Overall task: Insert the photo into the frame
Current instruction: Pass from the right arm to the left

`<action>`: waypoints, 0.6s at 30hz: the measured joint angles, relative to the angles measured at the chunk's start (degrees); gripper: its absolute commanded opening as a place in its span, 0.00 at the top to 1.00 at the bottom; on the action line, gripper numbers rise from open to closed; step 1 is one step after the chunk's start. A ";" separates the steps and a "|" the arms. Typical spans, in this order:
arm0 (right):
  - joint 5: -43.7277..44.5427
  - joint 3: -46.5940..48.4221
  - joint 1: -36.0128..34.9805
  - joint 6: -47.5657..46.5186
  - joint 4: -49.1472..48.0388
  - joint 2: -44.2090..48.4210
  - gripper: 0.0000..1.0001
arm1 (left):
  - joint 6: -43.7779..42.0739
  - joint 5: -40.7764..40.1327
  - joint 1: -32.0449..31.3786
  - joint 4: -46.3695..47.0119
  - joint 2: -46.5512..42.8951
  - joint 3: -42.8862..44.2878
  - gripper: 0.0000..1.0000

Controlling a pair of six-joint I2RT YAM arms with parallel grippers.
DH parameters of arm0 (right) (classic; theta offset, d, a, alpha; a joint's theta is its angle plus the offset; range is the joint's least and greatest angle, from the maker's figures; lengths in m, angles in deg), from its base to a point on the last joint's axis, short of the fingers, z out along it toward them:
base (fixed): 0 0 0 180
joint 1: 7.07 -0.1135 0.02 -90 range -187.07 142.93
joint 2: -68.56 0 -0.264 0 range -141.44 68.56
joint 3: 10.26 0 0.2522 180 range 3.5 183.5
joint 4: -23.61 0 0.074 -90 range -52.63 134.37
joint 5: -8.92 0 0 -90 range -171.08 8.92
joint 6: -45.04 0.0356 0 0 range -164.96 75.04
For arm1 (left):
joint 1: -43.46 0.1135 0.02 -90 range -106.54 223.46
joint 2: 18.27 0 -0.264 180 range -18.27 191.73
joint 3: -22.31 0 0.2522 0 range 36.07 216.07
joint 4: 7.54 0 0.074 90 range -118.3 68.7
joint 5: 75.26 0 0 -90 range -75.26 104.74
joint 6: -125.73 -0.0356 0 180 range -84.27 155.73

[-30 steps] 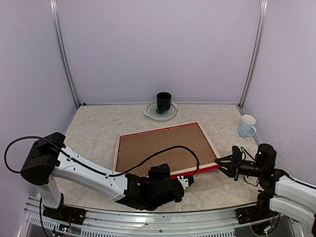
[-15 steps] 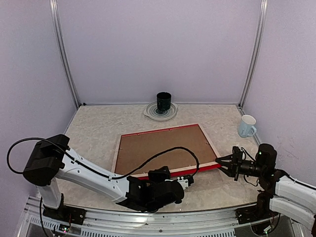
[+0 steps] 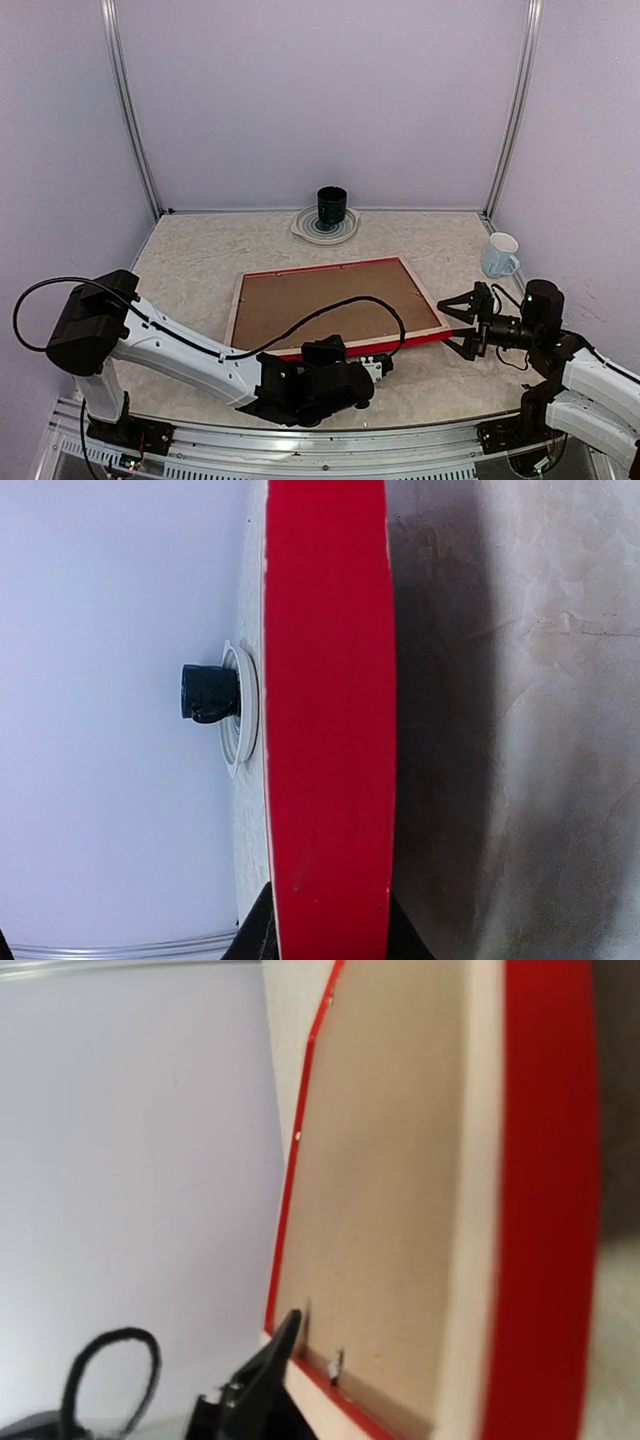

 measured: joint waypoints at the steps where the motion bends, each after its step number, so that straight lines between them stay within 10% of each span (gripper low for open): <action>1: 0.07 1.53 0.00 -1.77 1.49 -0.26 0.01 | 0.13 0.00 0.22 -0.13 -0.17 0.33 0.97; 18: 12.66 32.72 0.42 -34.38 29.90 -6.03 0.01 | 0.52 2.56 2.84 -4.98 -9.18 4.55 1.00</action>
